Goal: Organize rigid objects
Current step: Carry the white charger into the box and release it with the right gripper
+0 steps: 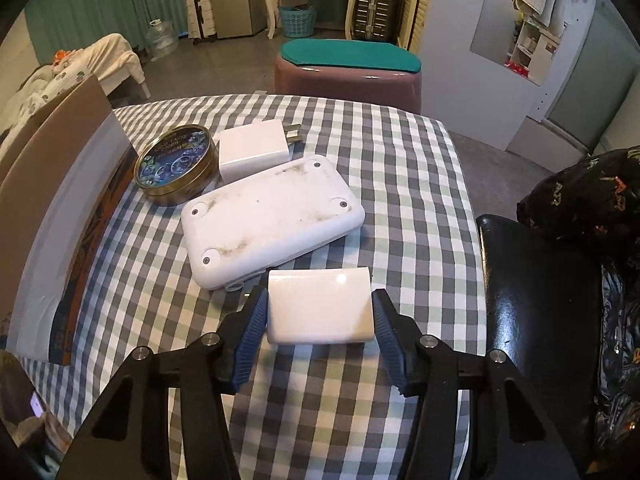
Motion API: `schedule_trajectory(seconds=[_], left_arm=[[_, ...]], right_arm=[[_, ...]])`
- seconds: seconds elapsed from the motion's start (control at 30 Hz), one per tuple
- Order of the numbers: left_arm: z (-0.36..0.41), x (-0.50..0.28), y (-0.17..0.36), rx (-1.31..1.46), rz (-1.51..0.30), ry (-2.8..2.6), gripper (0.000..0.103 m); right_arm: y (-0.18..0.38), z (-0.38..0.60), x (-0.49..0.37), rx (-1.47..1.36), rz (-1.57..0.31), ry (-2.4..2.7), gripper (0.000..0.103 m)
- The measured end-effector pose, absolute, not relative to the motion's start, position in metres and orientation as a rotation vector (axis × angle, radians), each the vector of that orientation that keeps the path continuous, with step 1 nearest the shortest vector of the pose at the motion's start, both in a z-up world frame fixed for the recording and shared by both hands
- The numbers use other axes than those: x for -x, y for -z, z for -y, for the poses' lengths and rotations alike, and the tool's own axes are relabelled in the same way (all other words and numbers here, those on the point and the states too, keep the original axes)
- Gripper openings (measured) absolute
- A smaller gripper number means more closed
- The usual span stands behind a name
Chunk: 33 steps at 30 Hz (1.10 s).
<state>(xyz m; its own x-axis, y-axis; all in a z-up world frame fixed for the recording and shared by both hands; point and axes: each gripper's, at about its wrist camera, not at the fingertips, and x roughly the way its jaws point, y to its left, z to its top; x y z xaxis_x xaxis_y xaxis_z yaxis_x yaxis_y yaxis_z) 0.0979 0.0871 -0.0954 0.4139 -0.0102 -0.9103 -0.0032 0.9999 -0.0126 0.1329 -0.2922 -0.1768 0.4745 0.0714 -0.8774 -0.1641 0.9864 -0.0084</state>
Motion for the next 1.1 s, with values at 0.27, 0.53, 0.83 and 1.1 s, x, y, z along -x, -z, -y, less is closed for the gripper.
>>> schedule_trajectory(seconds=[0.27,0.53,0.83,1.1], left_arm=[[-0.086,-0.099,0.097,0.016,-1.143,0.01,0.011],[-0.084,-0.097,0.096,0.011,-1.14,0.012,0.011],[-0.084,-0.098,0.094,0.004,-1.139,0.014,0.011],[-0.084,-0.099,0.094,0.003,-1.139,0.019,0.011]], right_arm=[[0.15,0.291,-0.123,0.102,-1.006,-0.134,0.052],[0.101,0.265,-0.116,0.106,-0.898,-0.216,0.052],[0.047,0.184,-0.108,0.176,-0.762,-0.45,0.052],[0.061,0.107,-0.105,0.21,-0.786,-0.62,0.052]])
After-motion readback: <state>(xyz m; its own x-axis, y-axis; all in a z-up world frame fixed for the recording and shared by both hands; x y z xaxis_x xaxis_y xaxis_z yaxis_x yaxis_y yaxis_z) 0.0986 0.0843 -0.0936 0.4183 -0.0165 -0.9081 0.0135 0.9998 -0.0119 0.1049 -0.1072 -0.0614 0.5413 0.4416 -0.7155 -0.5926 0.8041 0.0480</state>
